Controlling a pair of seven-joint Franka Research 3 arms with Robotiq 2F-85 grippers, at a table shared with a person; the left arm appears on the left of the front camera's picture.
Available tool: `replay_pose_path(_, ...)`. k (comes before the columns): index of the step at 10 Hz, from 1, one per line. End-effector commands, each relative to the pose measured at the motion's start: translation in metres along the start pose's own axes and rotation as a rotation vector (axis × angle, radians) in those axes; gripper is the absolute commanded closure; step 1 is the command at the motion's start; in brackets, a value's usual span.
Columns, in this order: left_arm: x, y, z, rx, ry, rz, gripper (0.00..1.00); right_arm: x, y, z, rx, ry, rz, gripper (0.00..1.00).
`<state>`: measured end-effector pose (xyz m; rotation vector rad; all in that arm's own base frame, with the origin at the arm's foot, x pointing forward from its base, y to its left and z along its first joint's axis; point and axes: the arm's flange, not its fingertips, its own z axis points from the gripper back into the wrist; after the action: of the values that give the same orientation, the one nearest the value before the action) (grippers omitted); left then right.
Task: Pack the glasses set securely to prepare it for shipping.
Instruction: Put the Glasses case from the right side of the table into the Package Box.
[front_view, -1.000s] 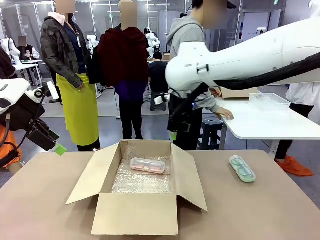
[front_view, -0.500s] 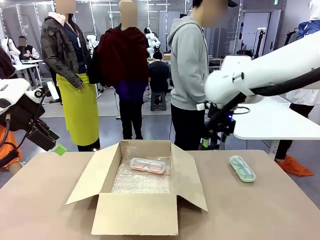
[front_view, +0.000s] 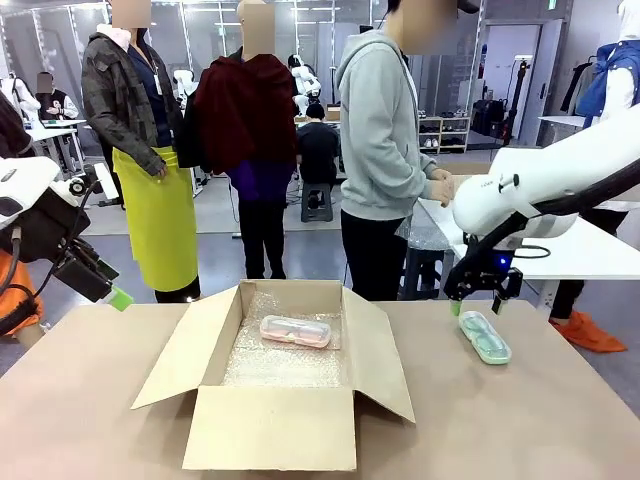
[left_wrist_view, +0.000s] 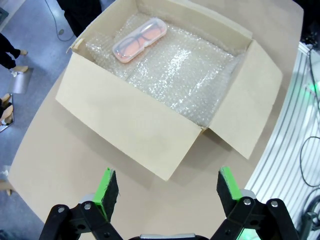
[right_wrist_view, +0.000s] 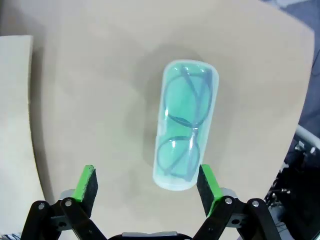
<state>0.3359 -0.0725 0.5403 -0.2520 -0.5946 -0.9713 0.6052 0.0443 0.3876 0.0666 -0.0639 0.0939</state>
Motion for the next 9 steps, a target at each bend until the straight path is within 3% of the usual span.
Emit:
replay_pose_path(1, 0.0, -0.001, 0.002, -0.011, -0.011, 0.008, 0.0, -0.002, -0.007, -0.015, 0.039, 0.008, -0.093, 0.0)
replay_pose_path(3, 0.0, -0.001, 0.002, -0.011, -0.011, 0.008, 0.0, 0.001, -0.024, -0.033, 0.023, 0.057, -0.142, 0.0)
replay_pose_path(5, 0.0, -0.001, 0.002, -0.011, -0.011, 0.008, 0.0, 0.01, -0.032, -0.05, 0.022, 0.037, -0.15, 0.0)
replay_pose_path(9, 0.0, -0.001, 0.002, -0.011, -0.011, 0.008, 0.0, 0.016, -0.029, -0.06, 0.022, 0.052, -0.149, 0.0)
